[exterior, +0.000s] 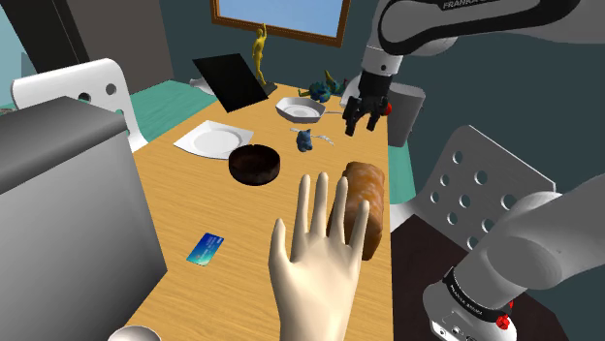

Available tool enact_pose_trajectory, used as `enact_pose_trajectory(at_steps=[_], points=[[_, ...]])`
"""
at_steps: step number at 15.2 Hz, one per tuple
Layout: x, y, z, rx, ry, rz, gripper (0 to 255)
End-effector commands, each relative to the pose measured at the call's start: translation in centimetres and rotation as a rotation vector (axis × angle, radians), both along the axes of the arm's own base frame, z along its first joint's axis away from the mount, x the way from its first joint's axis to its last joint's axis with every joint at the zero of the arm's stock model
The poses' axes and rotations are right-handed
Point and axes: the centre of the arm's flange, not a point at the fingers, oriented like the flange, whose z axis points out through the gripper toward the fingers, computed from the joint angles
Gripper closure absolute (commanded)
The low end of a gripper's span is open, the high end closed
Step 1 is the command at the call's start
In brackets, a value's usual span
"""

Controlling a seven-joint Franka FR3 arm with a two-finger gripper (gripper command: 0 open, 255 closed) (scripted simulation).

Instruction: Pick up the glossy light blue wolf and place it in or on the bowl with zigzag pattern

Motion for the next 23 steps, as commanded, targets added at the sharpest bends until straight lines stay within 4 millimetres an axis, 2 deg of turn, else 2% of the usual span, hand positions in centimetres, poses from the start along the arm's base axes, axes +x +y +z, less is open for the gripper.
enact_pose_trajectory(at_steps=[1, 21, 23], points=[[2.5, -0.3, -1.2, -0.005, -0.003, -0.005, 0], [24.9, -4.0, -13.7, -0.052, -0.022, -0.047, 0], [25.1, -4.0, -14.4, -0.053, -0.022, -0.047, 0]])
